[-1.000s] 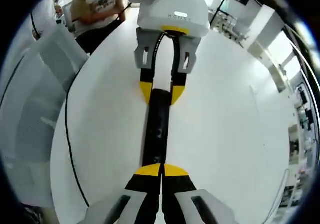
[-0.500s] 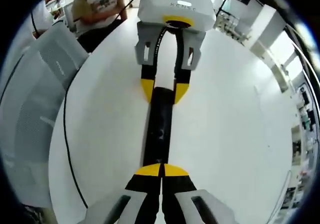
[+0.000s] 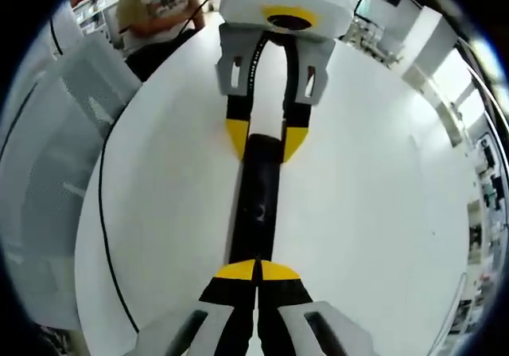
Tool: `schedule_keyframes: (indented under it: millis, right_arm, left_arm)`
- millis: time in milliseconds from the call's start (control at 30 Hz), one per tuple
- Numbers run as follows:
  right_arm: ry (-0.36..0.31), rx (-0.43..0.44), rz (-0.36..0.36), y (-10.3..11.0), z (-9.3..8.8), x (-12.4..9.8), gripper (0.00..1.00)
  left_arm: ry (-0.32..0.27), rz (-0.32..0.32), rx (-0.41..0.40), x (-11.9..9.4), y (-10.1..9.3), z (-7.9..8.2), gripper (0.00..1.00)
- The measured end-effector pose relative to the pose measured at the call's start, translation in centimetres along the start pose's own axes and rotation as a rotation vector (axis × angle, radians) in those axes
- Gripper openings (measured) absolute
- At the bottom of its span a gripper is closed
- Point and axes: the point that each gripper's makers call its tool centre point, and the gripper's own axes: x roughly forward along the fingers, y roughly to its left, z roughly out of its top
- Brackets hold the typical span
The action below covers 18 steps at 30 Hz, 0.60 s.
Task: Press the specified remote control buttons in sequence, fully releasing each button before pressing the next.
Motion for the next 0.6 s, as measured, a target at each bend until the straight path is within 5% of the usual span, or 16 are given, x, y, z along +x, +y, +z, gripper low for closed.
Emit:
schedule_keyframes:
  millis: [600]
  right_arm:
    - [0.005,-0.004,0.002,-0.02,-0.04,0.23,0.0]
  left_arm:
    - [0.0,0.002,0.0,-0.06,-0.05,-0.06,0.23]
